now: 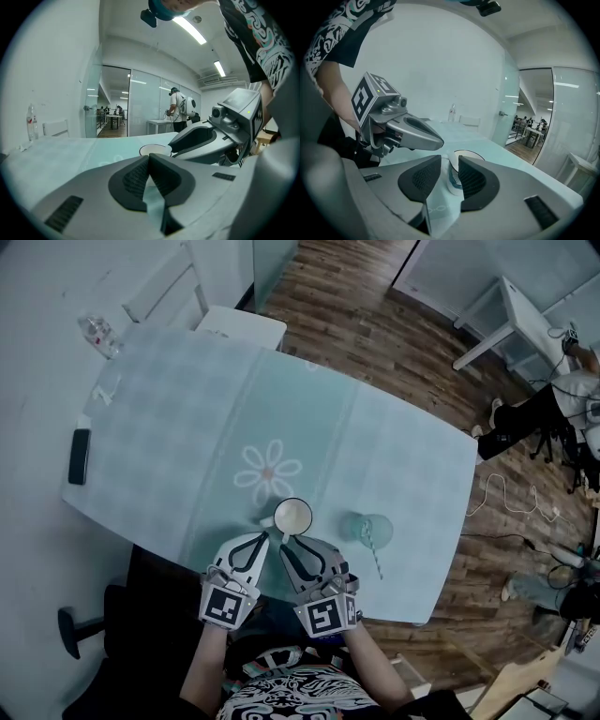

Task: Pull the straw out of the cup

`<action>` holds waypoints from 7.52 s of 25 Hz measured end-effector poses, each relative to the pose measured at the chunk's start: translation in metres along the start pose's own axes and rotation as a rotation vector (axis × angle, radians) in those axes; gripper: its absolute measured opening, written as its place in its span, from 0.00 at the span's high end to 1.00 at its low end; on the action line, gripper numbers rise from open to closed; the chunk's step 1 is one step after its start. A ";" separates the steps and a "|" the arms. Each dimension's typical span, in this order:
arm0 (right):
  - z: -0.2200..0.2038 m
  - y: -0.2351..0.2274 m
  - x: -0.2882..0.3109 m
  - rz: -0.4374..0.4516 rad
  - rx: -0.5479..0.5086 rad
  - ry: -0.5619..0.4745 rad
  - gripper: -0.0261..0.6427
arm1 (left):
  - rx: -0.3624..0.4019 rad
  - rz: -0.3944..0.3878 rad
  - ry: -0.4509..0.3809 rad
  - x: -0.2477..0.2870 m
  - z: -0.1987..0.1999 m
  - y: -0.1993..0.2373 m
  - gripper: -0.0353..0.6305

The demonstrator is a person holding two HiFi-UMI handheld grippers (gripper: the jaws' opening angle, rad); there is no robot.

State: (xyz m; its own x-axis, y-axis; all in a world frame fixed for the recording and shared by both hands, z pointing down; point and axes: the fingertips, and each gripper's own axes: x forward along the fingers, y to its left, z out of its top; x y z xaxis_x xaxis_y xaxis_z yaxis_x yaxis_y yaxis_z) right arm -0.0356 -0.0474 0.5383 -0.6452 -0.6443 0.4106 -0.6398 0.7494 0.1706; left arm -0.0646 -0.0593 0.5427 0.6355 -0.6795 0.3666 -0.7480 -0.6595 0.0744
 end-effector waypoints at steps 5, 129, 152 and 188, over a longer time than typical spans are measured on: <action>0.002 0.000 0.004 -0.002 -0.019 -0.012 0.81 | 0.000 -0.002 0.004 0.003 -0.002 0.003 0.93; 0.075 -0.005 -0.095 -0.227 0.062 -0.298 0.86 | 0.199 0.039 -0.126 -0.053 0.063 -0.045 0.93; 0.017 -0.018 -0.078 -0.172 0.439 -0.290 0.86 | 0.155 0.047 -0.086 -0.049 0.041 -0.036 0.93; -0.026 -0.012 -0.026 0.029 0.762 -0.230 0.86 | 0.027 0.057 -0.046 -0.027 0.006 -0.008 0.93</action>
State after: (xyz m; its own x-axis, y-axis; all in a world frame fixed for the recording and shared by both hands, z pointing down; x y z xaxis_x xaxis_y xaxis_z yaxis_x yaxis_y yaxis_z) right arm 0.0001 -0.0359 0.5491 -0.6829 -0.7037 0.1960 -0.6773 0.5093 -0.5309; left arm -0.0741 -0.0375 0.5268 0.6005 -0.7301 0.3261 -0.7784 -0.6271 0.0291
